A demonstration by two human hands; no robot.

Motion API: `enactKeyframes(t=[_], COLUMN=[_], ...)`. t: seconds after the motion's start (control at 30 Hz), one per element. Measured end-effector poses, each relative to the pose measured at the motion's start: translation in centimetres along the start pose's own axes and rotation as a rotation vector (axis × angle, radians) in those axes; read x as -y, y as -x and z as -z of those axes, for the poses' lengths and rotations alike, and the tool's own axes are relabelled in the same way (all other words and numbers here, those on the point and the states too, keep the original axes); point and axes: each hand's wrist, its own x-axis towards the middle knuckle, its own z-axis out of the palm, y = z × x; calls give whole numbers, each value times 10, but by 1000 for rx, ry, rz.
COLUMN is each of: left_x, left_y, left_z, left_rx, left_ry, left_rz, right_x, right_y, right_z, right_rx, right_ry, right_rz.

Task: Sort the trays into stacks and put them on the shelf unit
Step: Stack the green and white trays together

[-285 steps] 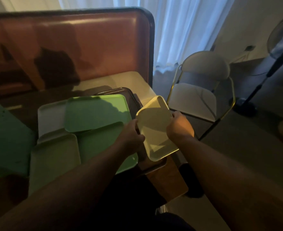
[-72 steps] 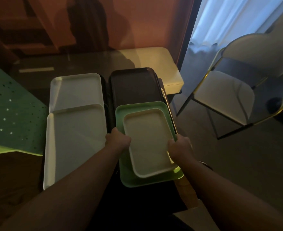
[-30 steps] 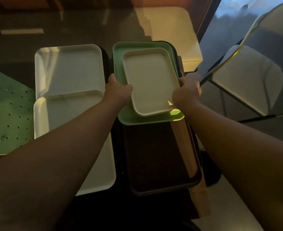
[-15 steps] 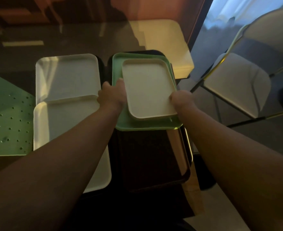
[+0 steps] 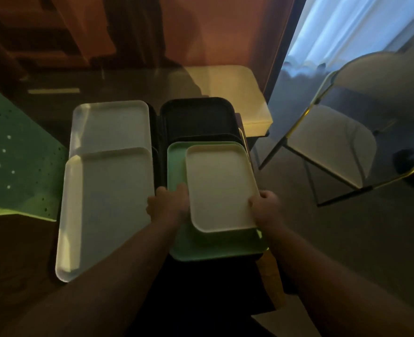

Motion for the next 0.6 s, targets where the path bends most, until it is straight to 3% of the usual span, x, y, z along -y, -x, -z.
enactKeyframes(t=[0.17,0.6], left_x=[16,15], left_y=[12,17], left_z=[-4,-5], left_rx=[22,170], left_ry=[-68,20], left_rz=[-37,28], right_x=[-17,-19], right_y=[8,18], right_z=[-6,-7], right_rx=[-6,-46], right_ry=[78,160], right_rz=[22,51])
